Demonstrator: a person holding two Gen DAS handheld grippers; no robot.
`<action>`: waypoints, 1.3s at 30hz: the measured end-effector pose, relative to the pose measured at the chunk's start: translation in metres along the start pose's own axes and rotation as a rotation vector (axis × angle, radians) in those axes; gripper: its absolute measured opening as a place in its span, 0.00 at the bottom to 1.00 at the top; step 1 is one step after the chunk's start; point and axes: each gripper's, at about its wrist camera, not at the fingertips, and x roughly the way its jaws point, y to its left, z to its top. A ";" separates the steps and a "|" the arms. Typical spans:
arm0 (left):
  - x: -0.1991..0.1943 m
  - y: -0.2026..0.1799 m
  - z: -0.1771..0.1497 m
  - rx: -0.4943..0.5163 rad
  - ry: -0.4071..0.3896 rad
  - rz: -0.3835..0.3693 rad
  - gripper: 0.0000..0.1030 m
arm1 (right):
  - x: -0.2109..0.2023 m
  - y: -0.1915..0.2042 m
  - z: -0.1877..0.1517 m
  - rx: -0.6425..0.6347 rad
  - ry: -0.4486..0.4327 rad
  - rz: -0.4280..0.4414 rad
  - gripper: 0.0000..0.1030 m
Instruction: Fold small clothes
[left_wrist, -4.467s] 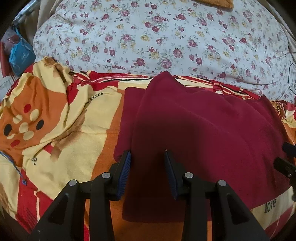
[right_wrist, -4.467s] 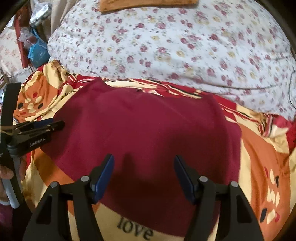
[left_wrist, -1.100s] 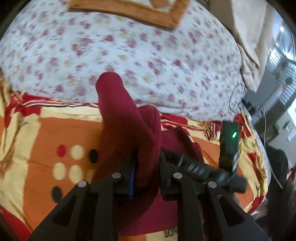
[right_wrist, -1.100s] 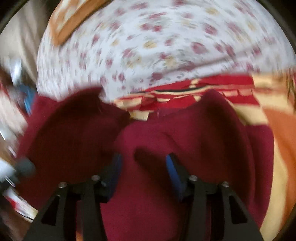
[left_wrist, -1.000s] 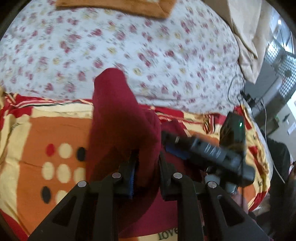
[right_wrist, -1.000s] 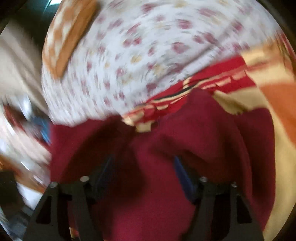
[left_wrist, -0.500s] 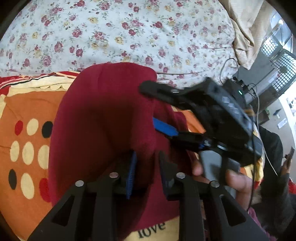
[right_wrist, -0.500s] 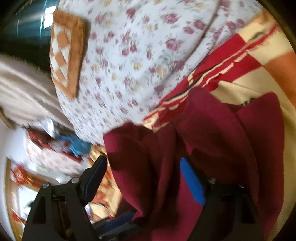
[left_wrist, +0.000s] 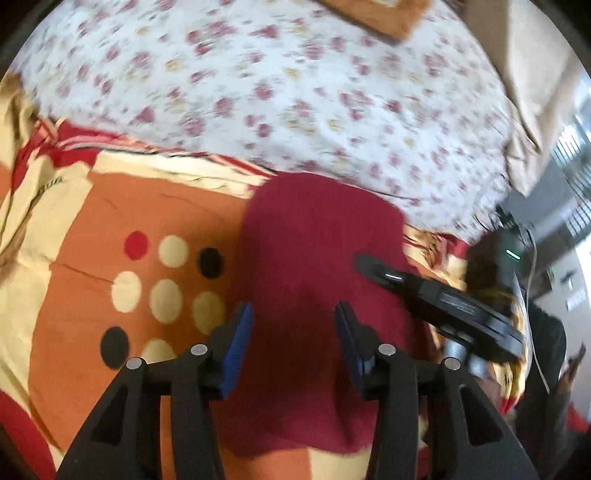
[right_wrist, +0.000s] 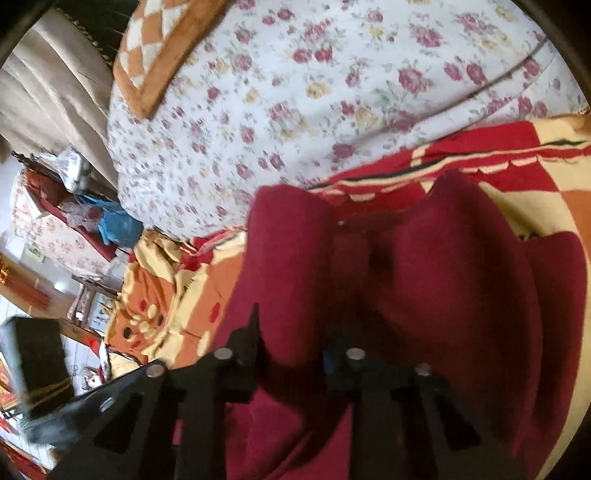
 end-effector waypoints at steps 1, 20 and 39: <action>0.006 0.004 0.002 -0.011 0.011 0.000 0.33 | -0.006 0.000 0.001 -0.002 -0.007 0.018 0.21; 0.060 -0.012 -0.003 -0.021 0.068 -0.042 0.41 | -0.063 -0.049 0.004 0.103 -0.031 0.015 0.36; 0.078 -0.031 -0.015 0.030 0.101 -0.002 0.47 | -0.067 -0.043 -0.003 -0.045 -0.059 -0.244 0.17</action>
